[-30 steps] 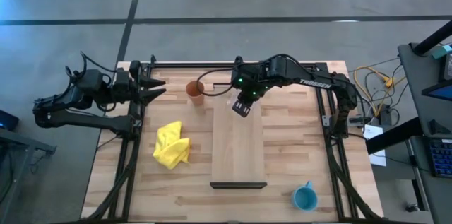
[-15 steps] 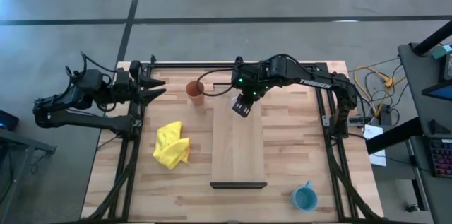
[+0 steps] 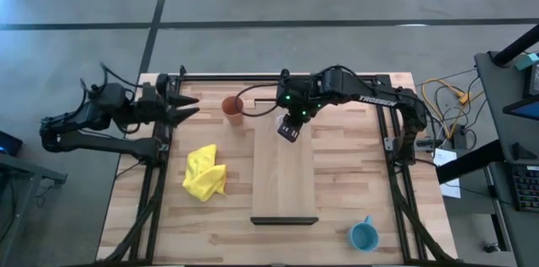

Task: Stack small to large cups/mugs on shelf
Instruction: Put the blue mug on the shelf

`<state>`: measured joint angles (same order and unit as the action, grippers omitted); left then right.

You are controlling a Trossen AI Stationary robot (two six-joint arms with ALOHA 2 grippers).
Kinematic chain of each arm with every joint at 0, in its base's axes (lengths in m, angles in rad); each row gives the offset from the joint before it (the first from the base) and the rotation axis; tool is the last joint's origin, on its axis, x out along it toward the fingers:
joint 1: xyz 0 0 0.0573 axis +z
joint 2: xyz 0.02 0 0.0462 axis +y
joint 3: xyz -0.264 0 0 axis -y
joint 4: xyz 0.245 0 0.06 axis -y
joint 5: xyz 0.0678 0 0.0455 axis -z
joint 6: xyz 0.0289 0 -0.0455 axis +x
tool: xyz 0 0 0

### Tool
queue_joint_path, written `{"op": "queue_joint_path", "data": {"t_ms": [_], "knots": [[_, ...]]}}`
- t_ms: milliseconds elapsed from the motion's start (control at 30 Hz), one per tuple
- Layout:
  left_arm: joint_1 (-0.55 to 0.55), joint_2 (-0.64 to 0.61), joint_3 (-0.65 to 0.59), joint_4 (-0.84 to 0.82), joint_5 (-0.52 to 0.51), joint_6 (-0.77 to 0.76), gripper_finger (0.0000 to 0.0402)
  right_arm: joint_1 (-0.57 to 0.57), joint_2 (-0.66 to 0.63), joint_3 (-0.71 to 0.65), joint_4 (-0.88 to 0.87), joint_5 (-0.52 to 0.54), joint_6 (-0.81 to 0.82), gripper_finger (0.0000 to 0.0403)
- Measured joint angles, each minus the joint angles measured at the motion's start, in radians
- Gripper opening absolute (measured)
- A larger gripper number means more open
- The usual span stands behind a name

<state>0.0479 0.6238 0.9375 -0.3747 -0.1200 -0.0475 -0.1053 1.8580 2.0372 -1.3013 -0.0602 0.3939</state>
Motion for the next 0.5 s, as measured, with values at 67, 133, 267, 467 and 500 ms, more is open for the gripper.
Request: {"op": "queue_joint_path", "data": {"t_ms": [67,133,267,467,500], "knots": [[0.000,0.018,0.000,-0.027,0.000,0.000,0.0102,0.009,0.000,0.006,0.000,-0.001,0.000,0.0085],[0.000,0.038,-0.001,-0.035,0.000,0.000,0.0102,0.020,0.000,0.014,-0.002,-0.003,-0.001,0.0086],[0.000,0.091,0.003,-0.034,0.000,0.000,0.0102,0.042,0.000,0.048,-0.011,-0.003,-0.001,0.0084],[0.000,0.195,0.008,-0.033,-0.008,0.000,0.0102,0.087,0.000,0.144,-0.067,-0.005,0.022,0.0075],[0.000,0.218,0.012,-0.033,-0.024,0.000,0.0102,0.096,0.000,0.160,-0.080,-0.006,0.036,0.0074]]}}
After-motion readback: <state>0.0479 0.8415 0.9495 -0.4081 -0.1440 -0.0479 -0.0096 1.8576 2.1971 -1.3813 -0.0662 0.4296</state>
